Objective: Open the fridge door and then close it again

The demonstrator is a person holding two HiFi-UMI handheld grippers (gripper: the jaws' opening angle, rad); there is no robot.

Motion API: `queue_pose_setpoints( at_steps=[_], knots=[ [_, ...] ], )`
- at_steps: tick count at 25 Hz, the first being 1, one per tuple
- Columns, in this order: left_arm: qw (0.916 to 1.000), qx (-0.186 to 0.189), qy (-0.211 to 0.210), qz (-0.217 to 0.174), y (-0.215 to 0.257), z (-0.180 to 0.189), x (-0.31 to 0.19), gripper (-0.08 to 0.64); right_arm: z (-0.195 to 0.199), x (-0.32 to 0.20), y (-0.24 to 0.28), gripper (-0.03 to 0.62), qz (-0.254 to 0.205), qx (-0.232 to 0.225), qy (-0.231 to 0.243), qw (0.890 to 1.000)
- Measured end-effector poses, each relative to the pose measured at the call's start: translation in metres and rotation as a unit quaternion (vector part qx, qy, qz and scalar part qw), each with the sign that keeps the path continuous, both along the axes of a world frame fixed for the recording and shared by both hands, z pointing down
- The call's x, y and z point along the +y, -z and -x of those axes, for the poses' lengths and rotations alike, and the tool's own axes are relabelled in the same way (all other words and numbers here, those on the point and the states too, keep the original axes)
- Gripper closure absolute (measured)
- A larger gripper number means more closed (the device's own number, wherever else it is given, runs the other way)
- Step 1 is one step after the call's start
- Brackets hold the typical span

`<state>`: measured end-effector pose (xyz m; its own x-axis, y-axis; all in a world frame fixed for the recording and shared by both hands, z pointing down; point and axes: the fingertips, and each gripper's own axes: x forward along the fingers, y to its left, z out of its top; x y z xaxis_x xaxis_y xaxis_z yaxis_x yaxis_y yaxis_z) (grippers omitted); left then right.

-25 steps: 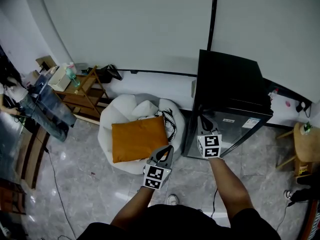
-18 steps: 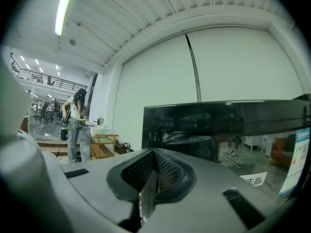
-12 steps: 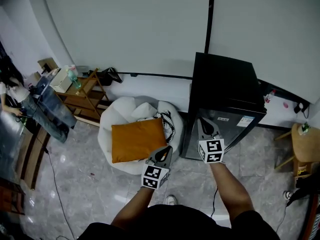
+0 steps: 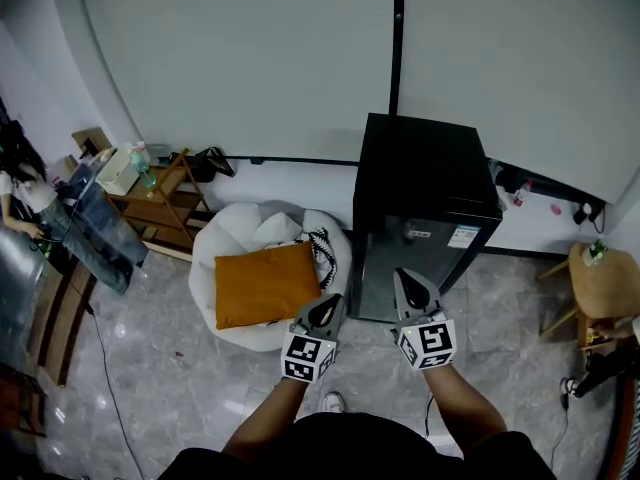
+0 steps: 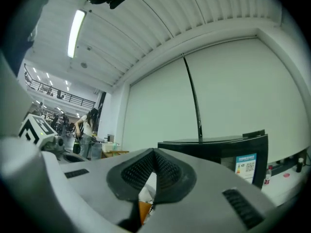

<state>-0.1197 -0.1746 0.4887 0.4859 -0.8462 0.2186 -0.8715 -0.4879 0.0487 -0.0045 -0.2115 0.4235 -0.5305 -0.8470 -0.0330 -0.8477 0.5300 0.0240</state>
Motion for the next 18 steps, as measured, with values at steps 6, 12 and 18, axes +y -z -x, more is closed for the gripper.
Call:
queue_pose_setpoints(
  at_steps=[6,12,18],
  knots=[
    [0.9999,0.004,-0.006,-0.013,0.01,-0.03,0.02,0.538,-0.028,0.052,-0.007,0.575,0.024,-0.018,0.002,1.0],
    [0.9998,0.005,-0.014,-0.013,0.011,-0.056,0.043,0.538,-0.051,0.089,-0.007,0.575,0.03,-0.02,0.011,0.999],
    [0.9997,0.006,-0.016,-0.018,0.014,-0.075,0.061,0.538,-0.067,0.108,-0.011,0.575,0.036,-0.015,0.011,0.999]
  ],
)
